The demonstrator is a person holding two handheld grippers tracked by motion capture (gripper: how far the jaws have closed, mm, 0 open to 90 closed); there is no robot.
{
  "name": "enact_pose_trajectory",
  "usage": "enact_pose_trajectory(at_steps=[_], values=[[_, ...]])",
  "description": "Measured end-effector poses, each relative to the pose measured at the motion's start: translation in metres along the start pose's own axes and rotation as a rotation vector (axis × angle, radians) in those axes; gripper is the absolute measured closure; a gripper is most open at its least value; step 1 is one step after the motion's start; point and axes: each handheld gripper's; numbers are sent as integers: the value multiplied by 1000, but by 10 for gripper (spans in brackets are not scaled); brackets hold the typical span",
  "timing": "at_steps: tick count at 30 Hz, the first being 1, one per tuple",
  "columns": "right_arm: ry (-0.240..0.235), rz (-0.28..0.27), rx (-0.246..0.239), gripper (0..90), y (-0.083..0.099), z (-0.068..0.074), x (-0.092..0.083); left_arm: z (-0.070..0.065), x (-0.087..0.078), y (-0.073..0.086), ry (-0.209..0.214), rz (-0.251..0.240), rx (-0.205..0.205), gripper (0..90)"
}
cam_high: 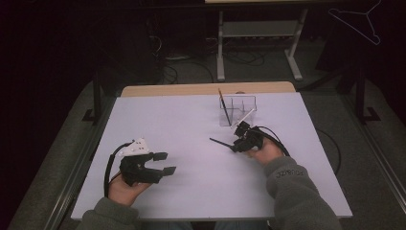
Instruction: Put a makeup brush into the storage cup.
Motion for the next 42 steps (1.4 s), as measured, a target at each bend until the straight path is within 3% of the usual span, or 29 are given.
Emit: enact_pose_trajectory(at_steps=[13, 23, 25, 32, 42], values=[[18, 15, -65, 816, -2, 8, 2, 0, 2, -1, 6, 1, 8, 370], [-24, 9, -22, 828, -1, 0, 2, -1, 5, -1, 13, 12, 10, 370], [-31, 10, 9, 829, -1, -2, 2, -1, 5, -1, 14, 16, 11, 370], [-57, 5, 53, 829, -1, -7, 0, 0, 4, 0, 9, 11, 4, 369], [-66, 6, 53, 830, 0, -8, -7, -1, 6, 0, 16, 20, 7, 366]])
Point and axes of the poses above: each handheld gripper's, and its own axes: x roughly forward along the jaws, y roughly out of its underside, z roughly to its left, and after that the axes turned 13 degrees about -z, right-handed
